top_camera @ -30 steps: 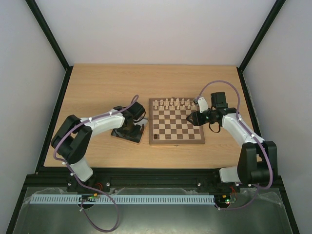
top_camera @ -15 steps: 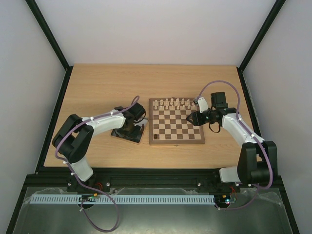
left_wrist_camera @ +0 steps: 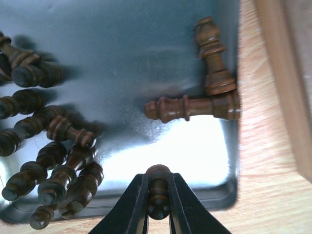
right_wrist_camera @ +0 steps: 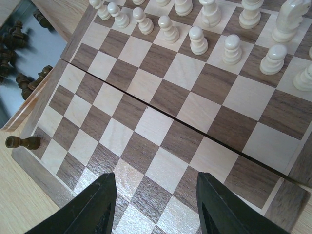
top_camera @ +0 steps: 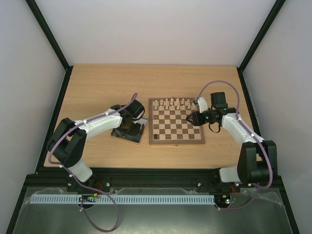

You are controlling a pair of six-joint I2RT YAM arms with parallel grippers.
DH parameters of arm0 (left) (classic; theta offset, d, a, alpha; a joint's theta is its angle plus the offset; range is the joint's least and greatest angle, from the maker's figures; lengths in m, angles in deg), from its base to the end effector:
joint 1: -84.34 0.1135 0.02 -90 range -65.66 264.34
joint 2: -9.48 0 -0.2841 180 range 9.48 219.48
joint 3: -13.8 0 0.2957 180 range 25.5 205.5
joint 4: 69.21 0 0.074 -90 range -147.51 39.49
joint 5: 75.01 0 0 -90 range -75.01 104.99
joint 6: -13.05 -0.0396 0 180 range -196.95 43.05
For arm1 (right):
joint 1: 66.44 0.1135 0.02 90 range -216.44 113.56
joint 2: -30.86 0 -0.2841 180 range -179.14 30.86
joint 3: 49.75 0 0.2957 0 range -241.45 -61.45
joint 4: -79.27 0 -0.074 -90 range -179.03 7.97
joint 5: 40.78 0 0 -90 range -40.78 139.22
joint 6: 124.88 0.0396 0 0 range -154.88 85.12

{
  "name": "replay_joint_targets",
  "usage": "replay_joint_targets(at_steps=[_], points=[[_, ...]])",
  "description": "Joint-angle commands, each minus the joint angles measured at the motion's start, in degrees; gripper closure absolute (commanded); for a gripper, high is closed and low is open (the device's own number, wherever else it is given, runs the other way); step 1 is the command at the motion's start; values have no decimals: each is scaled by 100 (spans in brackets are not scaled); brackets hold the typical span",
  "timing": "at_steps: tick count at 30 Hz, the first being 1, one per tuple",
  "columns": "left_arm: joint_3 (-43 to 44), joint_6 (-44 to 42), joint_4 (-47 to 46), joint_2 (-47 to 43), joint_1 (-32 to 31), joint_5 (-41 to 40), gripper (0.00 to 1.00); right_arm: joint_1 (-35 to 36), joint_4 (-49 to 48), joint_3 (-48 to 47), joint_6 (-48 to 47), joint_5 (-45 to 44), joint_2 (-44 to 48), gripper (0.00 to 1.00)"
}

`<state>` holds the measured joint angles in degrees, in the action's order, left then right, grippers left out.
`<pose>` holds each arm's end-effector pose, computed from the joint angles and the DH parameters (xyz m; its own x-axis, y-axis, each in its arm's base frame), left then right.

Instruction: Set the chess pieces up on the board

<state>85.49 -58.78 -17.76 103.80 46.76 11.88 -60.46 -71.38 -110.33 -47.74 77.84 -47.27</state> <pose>0.2751 -0.2090 0.1738 -0.9103 0.3076 -0.2769 0.3297 0.9434 -0.0360 0.3141 0.0520 0.2229 -0.6152 -0.2609 -0.7440 -0.5681 0.8010 0.1889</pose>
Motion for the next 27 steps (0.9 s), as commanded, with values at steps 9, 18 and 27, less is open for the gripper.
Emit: replay_joint_targets(at_steps=[9,18,27], points=[[850,-519,-104,-82,-691,302,95,2,113,7,-67,139,-36,52],[1461,-684,-62,680,-981,83,95,2,123,19,-84,115,12,52],[1639,-701,-137,1089,-1152,55,94,8,130,19,-120,97,-9,52]])
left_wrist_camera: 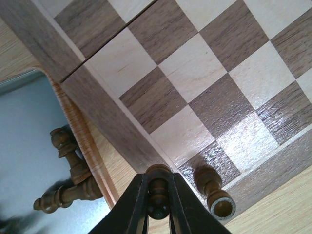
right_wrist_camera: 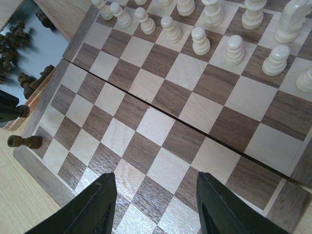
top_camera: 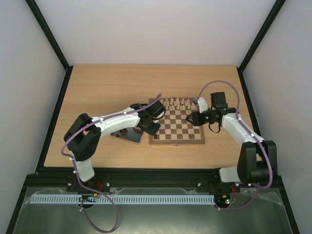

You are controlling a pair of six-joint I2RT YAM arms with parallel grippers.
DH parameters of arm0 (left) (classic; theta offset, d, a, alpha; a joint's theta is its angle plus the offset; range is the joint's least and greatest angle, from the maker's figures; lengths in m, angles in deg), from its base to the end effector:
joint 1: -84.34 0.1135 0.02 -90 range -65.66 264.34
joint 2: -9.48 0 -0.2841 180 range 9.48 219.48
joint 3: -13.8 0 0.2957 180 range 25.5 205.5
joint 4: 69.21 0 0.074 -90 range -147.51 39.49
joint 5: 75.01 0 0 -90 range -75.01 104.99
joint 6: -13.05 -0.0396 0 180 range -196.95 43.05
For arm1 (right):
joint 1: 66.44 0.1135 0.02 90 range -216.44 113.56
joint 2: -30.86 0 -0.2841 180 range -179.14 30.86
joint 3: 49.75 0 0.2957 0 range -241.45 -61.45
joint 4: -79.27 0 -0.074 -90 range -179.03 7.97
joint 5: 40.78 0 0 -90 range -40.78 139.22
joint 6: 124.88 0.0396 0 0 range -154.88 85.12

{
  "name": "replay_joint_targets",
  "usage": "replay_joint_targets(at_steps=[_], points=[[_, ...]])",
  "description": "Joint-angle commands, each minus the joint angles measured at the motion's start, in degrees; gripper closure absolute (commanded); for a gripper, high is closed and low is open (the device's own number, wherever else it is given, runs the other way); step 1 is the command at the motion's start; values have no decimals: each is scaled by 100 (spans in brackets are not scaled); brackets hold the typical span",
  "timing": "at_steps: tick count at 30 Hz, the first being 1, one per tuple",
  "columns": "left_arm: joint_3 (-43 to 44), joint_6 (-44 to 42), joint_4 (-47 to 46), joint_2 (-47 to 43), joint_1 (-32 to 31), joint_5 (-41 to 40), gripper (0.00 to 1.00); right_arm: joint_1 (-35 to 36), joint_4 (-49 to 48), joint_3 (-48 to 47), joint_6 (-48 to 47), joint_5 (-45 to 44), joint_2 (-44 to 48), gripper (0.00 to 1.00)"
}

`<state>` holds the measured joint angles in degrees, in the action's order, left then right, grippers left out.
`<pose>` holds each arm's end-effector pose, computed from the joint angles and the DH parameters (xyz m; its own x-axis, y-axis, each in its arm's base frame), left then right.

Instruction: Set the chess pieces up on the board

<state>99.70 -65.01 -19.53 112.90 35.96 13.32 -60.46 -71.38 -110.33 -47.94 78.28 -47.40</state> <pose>0.2745 -0.3072 0.1961 -0.7521 0.5351 -0.3847 0.5971 0.8004 -0.0539 0.3142 0.0523 0.2224 -0.6139 -0.2629 -0.7443 -0.5739 0.7960 0.1922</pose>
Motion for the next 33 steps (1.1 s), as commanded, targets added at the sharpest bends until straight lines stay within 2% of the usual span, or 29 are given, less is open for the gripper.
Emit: replay_joint_targets(at_steps=[1,27,33], points=[[229,-85,35,225,-81,-92,94,4,127,17,-100,52,-1,52],[498,-106,-67,709,-272,45,91,6,138,25,-122,12,-41,52],[550,-48,-36,759,-288,-33,85,2,145,26,-122,8,-32,52]])
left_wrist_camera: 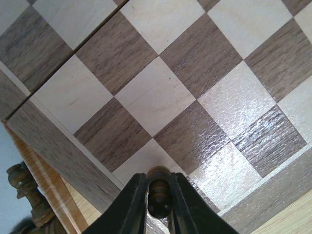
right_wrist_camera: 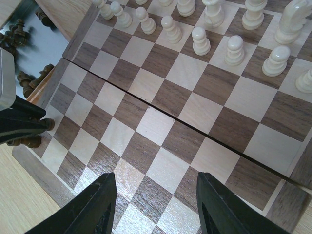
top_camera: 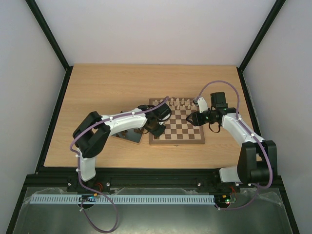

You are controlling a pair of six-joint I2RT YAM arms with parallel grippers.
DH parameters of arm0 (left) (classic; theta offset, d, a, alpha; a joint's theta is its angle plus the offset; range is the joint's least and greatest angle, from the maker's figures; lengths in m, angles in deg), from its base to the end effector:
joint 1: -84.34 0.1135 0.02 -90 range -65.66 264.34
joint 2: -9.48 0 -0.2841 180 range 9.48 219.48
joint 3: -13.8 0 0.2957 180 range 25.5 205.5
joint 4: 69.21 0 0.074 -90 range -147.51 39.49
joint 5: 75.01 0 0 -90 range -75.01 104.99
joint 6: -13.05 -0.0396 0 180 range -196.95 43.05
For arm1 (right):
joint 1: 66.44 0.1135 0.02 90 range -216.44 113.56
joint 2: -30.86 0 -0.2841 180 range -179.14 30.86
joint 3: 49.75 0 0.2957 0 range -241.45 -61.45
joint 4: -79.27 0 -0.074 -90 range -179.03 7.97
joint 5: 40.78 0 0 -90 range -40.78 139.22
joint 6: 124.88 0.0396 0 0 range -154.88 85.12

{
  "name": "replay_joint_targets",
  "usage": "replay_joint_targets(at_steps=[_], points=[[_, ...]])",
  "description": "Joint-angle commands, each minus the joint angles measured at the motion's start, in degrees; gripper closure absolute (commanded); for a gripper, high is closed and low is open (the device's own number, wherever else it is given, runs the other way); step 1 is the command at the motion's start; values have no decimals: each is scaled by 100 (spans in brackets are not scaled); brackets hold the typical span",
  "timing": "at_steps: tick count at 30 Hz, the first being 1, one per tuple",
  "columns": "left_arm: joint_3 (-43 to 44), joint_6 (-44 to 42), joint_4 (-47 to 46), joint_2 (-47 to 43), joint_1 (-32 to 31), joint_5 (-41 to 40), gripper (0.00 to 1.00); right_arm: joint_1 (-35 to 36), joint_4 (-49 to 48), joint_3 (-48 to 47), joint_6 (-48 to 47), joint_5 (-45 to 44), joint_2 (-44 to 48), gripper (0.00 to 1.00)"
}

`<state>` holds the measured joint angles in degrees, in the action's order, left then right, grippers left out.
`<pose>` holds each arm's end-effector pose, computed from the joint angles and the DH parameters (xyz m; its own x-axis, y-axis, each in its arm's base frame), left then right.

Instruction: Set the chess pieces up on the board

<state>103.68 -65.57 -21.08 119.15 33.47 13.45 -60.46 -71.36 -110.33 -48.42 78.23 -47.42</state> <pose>0.2763 -0.3380 0.1757 -0.7250 0.5787 -0.3734 0.6386 0.7680 -0.0498 0.3143 0.0522 0.2222 -0.6097 -0.2697 -0.7453 -0.5784 0.7943 0.1858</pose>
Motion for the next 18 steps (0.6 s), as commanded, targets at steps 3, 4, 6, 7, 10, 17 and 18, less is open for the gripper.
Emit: replay_joint_targets(at_steps=[3,4,6,7,10,17,18], points=[[178,33,130,113,-38,-88,80,7,148,27,-75,13,-29,52],[190,39,127,90,-37,-110,79,1,148,18,-70,14,-29,52],[238,59,139,29,-41,-195,75,9,155,17,-74,11,-25,52],[274,70,157,-17,-41,-250,73,8,154,21,-70,12,-21,52],[407,111,231,-198,-38,-397,67,9,154,25,-63,23,-25,52],[141,416,537,-1051,162,-875,62,4,157,19,-61,50,-60,52],[11,521,599,-1186,256,-950,62,4,161,13,-66,59,-65,52]])
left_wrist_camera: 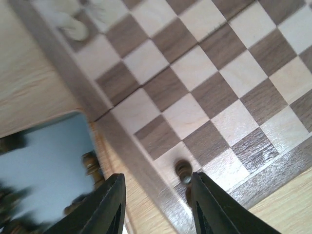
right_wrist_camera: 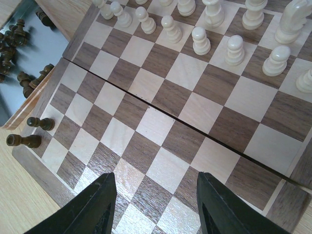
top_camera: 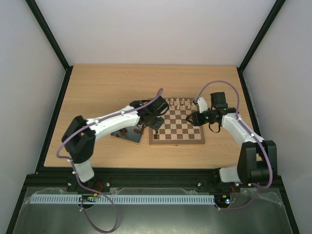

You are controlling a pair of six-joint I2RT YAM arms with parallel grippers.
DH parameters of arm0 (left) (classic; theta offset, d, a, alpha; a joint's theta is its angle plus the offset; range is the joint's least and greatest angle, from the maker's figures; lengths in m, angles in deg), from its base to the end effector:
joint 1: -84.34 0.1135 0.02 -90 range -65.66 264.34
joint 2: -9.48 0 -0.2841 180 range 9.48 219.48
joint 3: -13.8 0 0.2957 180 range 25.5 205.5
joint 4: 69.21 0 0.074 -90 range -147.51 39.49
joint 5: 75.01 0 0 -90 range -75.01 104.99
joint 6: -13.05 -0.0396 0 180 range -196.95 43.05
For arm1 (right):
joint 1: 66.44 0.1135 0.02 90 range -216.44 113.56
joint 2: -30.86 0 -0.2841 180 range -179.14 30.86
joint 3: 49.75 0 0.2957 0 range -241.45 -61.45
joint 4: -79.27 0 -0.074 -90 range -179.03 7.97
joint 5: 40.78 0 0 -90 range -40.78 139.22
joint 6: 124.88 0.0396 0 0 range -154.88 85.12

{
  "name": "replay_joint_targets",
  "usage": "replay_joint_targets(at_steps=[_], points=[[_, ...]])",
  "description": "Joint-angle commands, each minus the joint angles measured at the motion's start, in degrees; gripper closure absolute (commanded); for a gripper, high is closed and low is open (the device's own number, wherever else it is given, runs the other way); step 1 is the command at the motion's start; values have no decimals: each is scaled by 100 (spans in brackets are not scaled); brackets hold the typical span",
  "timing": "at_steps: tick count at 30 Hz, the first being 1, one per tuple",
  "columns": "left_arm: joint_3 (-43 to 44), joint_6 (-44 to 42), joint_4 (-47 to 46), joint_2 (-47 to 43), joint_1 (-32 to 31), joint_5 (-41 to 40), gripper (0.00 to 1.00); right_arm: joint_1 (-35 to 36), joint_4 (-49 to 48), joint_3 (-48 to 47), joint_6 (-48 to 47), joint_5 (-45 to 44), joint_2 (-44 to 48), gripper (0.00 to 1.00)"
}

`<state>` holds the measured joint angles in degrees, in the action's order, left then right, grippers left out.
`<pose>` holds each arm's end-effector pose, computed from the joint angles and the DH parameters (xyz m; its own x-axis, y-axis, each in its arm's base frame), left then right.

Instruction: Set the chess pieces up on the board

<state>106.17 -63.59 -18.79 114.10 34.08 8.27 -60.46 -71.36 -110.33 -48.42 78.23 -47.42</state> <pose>0.2802 -0.3298 0.2250 -0.7211 0.5084 -0.4707 0.5784 0.8158 -0.0049 0.3143 0.0522 0.2222 -0.6097 -0.2697 -0.7453 -0.5784 0.7943 0.1858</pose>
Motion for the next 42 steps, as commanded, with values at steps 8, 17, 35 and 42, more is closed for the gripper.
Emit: replay_joint_targets(at_steps=[8,17,35,42], points=[[-1640,914,583,-1586,1276,-469,64,6,167,-4,-83,95,-91,52],[-2032,821,257,-1408,1706,-333,66,8,194,-2,-79,105,-81,52],[-2016,738,96,-867,1732,-278,77,6,208,-1,-105,94,-130,52],[-1974,716,-7,-715,1657,-91,82,2,224,-14,-105,94,-152,52]])
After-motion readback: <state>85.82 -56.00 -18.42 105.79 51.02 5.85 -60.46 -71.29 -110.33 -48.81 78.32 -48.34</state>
